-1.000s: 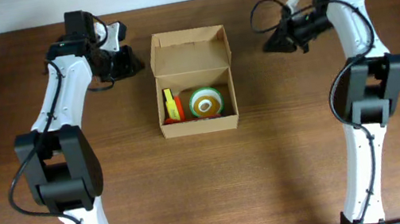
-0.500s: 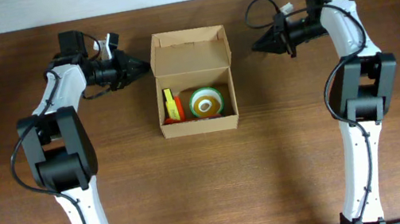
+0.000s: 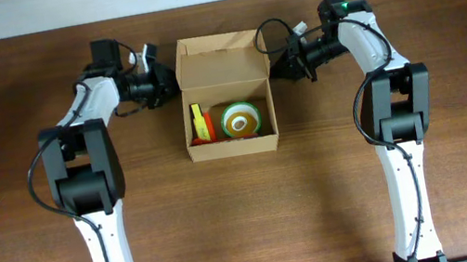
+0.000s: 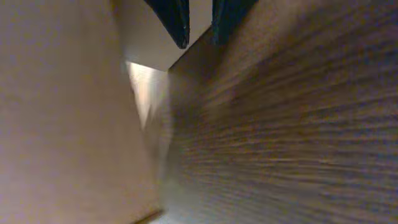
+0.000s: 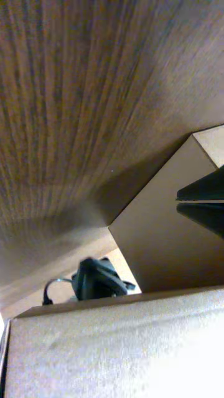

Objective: Pack container
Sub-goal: 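Lift the box's side flaps inward with both grippers, then press the lid down onto the box with both grippers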

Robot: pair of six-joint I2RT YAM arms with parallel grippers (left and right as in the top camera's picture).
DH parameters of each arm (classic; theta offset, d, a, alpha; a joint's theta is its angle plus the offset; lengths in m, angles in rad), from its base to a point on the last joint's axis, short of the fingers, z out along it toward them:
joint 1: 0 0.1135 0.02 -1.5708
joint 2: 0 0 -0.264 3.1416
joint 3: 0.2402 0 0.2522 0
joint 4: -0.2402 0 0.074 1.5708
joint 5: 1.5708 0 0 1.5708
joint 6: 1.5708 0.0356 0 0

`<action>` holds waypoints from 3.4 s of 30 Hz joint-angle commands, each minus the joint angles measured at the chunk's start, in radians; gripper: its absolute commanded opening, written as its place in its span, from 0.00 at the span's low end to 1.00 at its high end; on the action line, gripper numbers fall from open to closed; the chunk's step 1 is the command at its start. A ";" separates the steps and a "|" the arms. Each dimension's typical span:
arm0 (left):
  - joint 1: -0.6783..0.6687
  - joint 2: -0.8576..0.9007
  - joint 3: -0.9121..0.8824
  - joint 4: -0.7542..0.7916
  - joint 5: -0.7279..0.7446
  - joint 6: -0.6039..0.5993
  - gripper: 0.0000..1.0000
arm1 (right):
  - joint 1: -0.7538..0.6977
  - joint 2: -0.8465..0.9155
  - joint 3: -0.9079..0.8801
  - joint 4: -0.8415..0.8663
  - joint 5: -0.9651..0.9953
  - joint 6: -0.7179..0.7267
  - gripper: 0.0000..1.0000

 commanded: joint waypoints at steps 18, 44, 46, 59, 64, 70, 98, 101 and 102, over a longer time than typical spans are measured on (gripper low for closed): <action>0.014 -0.032 0.022 0.341 0.235 -0.108 0.03 | 0.004 -0.082 0.016 0.089 -0.143 -0.157 0.04; -0.092 -0.362 0.028 -0.367 -0.092 0.449 0.02 | 0.155 -0.198 0.563 -0.439 0.474 -0.288 0.04; -0.093 -0.362 0.028 -0.420 -0.119 0.469 0.02 | 0.174 -0.229 0.563 -0.463 0.526 -0.283 0.04; -0.193 -0.463 0.028 -0.807 -0.577 0.613 0.02 | 0.429 -0.528 0.131 -0.467 1.012 -0.197 0.04; -0.259 -0.578 0.027 -0.844 -0.855 0.544 0.02 | 0.449 -0.547 0.068 -0.467 1.023 -0.182 0.04; -0.263 -0.578 -0.060 -0.807 -0.884 0.541 0.02 | 0.448 -0.543 -0.085 -0.463 1.025 -0.205 0.04; 0.058 -0.583 0.226 -0.755 -1.145 0.470 0.19 | 0.026 -0.543 0.408 -0.466 1.017 -0.047 0.04; 0.131 -0.583 0.226 -0.737 -1.145 0.470 0.40 | -0.034 -0.543 0.408 -0.463 1.017 -0.047 0.07; 0.139 -0.583 0.226 -0.737 -1.144 0.469 0.58 | -0.043 -0.543 0.408 -0.463 1.017 -0.047 0.10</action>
